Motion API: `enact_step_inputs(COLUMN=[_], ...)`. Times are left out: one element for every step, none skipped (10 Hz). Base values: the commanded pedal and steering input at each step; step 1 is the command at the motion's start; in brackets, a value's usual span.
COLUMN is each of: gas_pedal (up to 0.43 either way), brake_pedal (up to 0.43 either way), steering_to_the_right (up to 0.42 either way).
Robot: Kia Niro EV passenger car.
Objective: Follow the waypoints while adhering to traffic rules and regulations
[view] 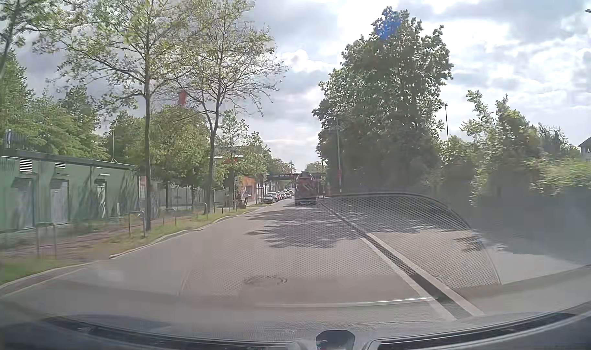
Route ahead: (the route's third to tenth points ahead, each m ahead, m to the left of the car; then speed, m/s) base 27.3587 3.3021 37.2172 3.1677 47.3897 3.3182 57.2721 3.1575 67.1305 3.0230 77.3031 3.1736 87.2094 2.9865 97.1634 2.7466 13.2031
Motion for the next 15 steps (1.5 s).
enact_step_inputs(gas_pedal=[0.067, 0.067, 0.067, 0.067, 0.067, 0.059, 0.059, 0.059, 0.059, 0.059, 0.059, 0.059, 0.059, 0.059, 0.059], brake_pedal=[0.000, 0.000, 0.000, 0.000, 0.000, 0.000, 0.000, 0.000, 0.000, 0.000, 0.000, 0.000, 0.000, 0.000, 0.000], steering_to_the_right=[-0.001, -0.001, -0.001, -0.001, 0.000, 0.000, 0.000, 0.000, 0.000, 0.000, 0.000, 0.000, 0.000, 0.000, 0.000])
